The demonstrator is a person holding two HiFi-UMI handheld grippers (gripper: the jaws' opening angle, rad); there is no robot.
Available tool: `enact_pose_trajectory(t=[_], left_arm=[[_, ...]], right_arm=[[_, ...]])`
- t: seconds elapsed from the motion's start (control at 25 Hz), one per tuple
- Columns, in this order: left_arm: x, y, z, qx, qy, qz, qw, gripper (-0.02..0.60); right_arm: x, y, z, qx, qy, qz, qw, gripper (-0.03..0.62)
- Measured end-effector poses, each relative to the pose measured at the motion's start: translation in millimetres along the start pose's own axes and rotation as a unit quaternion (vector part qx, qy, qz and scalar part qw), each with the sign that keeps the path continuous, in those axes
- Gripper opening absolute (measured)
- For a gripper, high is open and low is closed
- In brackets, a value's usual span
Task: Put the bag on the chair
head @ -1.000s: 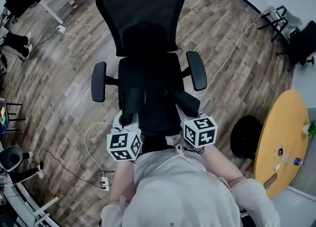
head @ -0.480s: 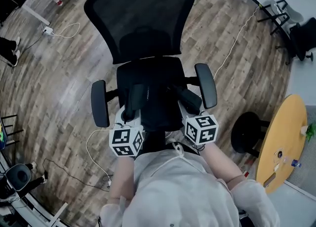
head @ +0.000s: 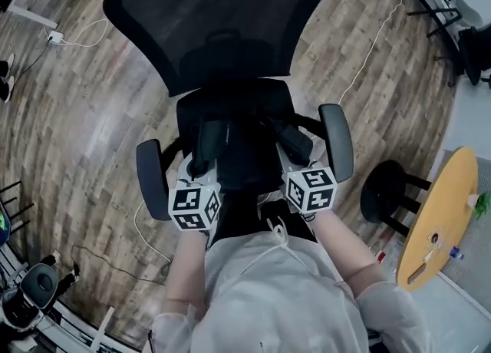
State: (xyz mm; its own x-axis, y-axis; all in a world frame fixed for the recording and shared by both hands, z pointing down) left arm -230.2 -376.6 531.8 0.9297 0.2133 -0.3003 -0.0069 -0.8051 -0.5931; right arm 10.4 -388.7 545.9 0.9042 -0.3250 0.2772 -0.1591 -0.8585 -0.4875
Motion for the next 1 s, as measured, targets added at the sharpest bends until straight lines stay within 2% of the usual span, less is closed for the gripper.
enact_pose_trajectory(t=[0.52, 0.84, 1.0], left_arm=[[-46.9, -20.1, -95.8, -0.064, 0.016, 0.047, 0.9967, 0.031], [-64.5, -42.9, -126.2, -0.107, 0.025, 0.061, 0.9921, 0.032], [-60.2, -50.5, -131.3, -0.111, 0.028, 0.070, 0.9910, 0.032]], right_arm=[[35.1, -0.2, -99.4, -0.044, -0.025, 0.000, 0.999, 0.032], [45.9, -15.4, -134.8, -0.071, -0.033, 0.006, 0.997, 0.034], [54.0, -27.5, -140.1, -0.073, -0.039, 0.004, 0.997, 0.037]])
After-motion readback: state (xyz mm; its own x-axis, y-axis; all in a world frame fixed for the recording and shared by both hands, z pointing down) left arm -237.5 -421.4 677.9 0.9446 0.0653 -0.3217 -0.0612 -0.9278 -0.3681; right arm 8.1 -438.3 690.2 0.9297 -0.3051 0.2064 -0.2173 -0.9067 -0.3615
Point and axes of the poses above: the fingertips, and each gripper's own axes: z backward along the fingers, x to its right, y out of its top, the point moved 8 cm from there along z, backward along the fingers, and after that the axes turned 14 degrees about -x, right-handed, at the moved point
